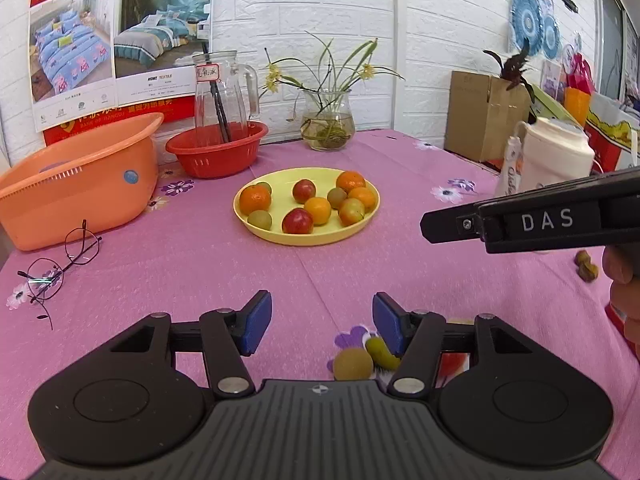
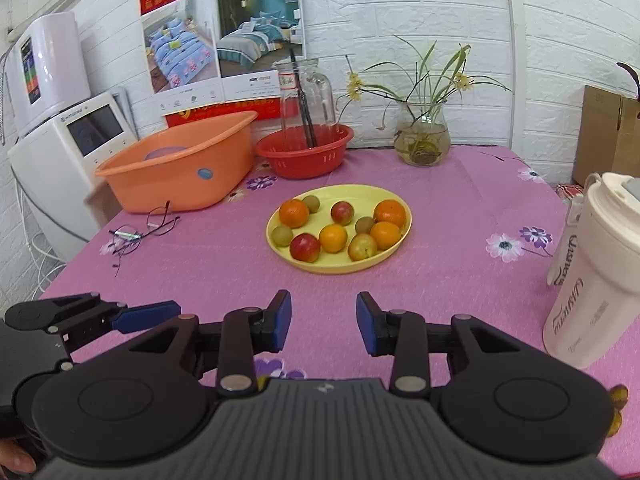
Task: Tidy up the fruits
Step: 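Move both open tools back to the fruit cluster, then grasp a brown kiwi with the left gripper while the right grasps a red apple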
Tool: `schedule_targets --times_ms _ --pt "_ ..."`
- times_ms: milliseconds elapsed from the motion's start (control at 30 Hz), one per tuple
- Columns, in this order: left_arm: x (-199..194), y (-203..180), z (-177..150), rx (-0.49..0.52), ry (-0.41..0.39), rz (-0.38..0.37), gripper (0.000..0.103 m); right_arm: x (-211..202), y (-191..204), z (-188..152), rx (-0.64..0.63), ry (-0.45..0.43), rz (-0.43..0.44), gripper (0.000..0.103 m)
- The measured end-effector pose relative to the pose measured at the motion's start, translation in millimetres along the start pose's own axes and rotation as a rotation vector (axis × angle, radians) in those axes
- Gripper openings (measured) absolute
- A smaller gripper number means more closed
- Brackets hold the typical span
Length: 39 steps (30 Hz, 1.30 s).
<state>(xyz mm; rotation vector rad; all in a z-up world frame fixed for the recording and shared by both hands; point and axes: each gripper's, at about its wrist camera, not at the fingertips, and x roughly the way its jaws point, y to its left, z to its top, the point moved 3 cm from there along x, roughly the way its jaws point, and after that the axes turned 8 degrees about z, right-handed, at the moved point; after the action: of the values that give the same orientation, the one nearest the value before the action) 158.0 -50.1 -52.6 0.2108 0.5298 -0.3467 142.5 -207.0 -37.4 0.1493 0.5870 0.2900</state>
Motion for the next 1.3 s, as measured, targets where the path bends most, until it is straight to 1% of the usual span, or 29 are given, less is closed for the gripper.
schedule_targets --times_ms 233,433,633,900,1033,1300 --pt "-4.5 -6.2 -21.1 0.036 0.038 -0.021 0.055 -7.0 7.0 -24.5 -0.041 0.024 -0.007 0.077" --pt "1.6 -10.3 -32.6 0.049 0.072 -0.025 0.055 -2.1 1.3 -41.9 0.001 0.067 -0.011 0.077" --pt "10.4 -8.5 -34.1 0.034 0.086 -0.016 0.055 1.2 -0.9 -58.8 0.017 0.099 0.000 0.077" --pt "16.9 -11.3 -33.1 0.024 0.091 -0.016 0.053 1.2 3.6 -62.2 0.000 0.098 0.021 0.077" --pt "20.6 -10.9 -33.7 0.018 0.104 -0.024 0.046 0.5 4.3 -62.2 -0.003 0.096 0.034 0.077" --pt "27.4 -12.4 -33.8 0.018 0.116 -0.026 0.043 5.8 1.0 -64.3 0.018 0.108 0.030 0.077"
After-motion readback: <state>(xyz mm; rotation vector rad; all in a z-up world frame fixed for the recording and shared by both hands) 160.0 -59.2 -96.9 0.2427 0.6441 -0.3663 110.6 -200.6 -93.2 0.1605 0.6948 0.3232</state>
